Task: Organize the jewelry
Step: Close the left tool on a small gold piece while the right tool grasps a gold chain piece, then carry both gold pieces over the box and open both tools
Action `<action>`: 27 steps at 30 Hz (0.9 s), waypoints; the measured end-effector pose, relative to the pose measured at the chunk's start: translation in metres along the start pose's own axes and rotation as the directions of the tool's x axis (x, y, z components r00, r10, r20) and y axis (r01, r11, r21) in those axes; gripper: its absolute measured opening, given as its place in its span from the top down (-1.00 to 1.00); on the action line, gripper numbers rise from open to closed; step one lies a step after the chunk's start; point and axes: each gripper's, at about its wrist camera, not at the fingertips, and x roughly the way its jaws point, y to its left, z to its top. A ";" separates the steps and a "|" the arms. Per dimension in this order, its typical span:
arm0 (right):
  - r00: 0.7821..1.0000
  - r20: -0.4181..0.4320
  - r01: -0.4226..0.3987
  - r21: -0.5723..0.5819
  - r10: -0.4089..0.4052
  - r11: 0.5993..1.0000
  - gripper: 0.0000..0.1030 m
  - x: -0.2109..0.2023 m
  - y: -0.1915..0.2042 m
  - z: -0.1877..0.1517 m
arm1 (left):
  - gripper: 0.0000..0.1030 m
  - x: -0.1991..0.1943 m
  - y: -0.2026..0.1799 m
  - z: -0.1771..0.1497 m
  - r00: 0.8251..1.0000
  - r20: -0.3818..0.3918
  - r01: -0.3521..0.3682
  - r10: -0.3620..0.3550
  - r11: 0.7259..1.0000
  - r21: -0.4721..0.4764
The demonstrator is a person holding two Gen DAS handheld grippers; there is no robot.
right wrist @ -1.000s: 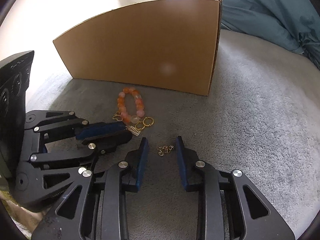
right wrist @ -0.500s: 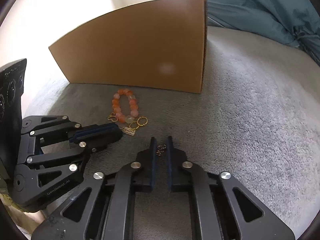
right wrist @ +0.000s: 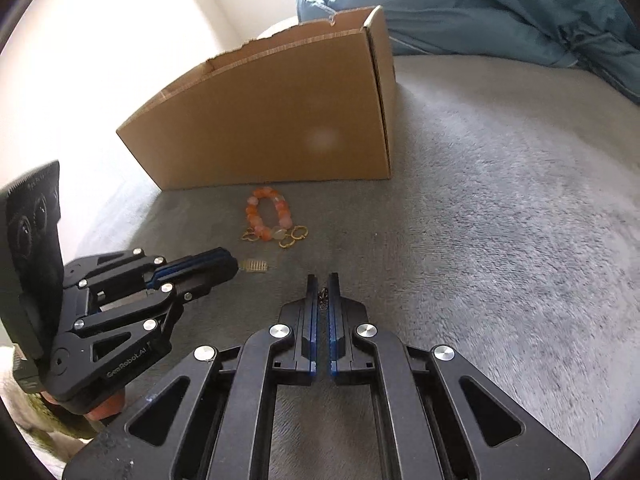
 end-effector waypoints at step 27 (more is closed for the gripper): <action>0.975 0.183 -0.102 -0.142 0.127 0.985 0.95 -0.066 0.058 0.120 | 0.93 -0.135 0.048 0.092 0.934 0.357 0.017 0.001 0.999 -0.047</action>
